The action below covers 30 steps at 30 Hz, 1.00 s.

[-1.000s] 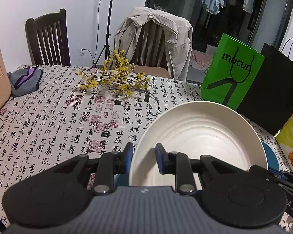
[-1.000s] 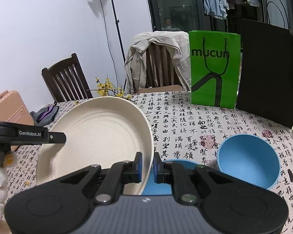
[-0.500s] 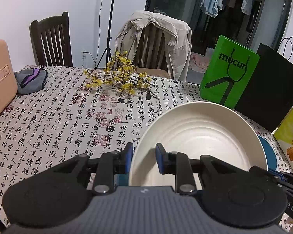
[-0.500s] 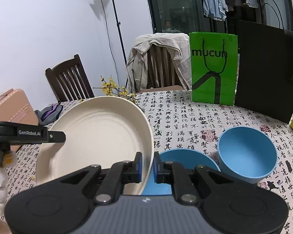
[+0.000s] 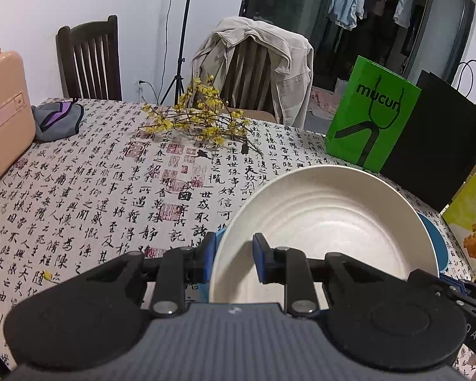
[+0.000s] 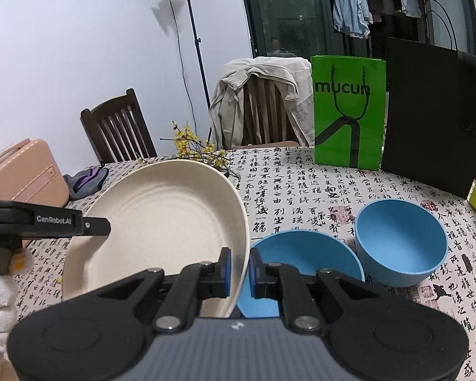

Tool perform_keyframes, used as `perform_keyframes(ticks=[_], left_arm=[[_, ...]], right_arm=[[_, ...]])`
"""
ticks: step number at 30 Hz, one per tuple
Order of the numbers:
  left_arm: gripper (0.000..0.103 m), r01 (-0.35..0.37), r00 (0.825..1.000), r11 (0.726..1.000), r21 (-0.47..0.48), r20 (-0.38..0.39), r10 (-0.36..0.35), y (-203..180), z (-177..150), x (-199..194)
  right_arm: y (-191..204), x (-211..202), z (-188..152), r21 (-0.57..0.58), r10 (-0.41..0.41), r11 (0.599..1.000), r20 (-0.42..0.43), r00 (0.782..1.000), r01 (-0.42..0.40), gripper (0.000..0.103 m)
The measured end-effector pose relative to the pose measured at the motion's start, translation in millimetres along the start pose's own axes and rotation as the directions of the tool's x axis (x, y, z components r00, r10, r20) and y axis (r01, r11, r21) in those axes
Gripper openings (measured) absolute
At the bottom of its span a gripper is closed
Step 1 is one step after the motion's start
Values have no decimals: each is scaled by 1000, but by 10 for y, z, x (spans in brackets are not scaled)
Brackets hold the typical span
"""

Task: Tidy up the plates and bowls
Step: 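Carry the cream plate with both grippers toward the blue bowls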

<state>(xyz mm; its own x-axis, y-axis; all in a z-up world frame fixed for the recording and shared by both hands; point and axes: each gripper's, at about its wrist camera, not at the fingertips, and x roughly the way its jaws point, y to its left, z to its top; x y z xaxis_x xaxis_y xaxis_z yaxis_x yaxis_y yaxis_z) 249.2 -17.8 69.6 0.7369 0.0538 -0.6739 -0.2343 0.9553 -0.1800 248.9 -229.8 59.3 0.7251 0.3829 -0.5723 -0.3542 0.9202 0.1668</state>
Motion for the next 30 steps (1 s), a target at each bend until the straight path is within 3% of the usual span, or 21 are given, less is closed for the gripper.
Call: perform_keyframes(ticks=[30], left_arm=[[25,-4,1000,1000,-10,-9,4,109,-366,-148]], right_arm=[[65,-158,-347,15,20,1000,-3,1000,-20,11]])
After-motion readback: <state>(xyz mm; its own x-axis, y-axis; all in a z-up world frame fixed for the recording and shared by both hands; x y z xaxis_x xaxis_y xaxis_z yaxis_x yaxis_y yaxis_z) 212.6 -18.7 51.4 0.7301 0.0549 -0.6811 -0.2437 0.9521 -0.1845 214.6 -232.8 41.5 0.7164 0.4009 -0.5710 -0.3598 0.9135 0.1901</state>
